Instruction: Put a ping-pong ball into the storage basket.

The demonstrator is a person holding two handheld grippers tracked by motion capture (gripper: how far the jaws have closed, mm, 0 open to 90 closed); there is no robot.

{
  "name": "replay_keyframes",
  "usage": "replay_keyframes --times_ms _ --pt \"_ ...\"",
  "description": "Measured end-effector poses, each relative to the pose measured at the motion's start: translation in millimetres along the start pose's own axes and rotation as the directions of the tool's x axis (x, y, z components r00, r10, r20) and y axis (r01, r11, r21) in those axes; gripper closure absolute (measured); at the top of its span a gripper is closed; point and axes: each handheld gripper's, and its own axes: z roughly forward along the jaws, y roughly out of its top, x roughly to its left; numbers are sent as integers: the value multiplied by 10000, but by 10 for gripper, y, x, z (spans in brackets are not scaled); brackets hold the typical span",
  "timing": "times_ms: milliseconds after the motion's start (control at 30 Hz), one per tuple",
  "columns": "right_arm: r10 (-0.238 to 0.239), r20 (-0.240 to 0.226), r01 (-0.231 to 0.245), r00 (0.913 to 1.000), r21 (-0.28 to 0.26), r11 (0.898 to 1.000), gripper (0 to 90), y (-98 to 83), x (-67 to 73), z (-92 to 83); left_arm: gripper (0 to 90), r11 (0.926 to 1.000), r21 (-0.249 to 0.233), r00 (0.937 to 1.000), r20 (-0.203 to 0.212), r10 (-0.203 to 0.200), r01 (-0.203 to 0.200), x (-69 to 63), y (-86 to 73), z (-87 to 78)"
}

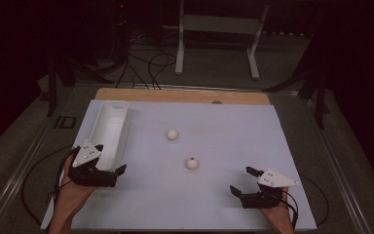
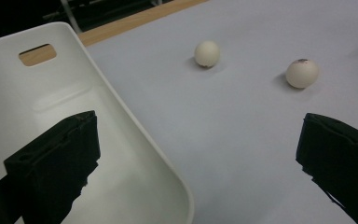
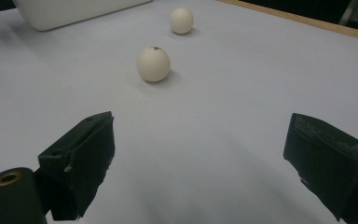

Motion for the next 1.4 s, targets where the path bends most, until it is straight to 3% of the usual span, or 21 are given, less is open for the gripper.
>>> replay_keyframes --times_ms 467,767,1400 --pt "-34 10 33 10000 18 10000 83 -3 -7 1 1 9985 358 9988 280 393 -403 -74 143 97" --pt "-8 -5 8 10000 18 10000 82 -2 -11 -5 1 9954 592 9959 554 714 -747 -176 282 246" --pt "43 15 -43 10000 72 10000 82 -5 -16 -3 1 9918 886 9925 886 843 -921 -276 370 450"
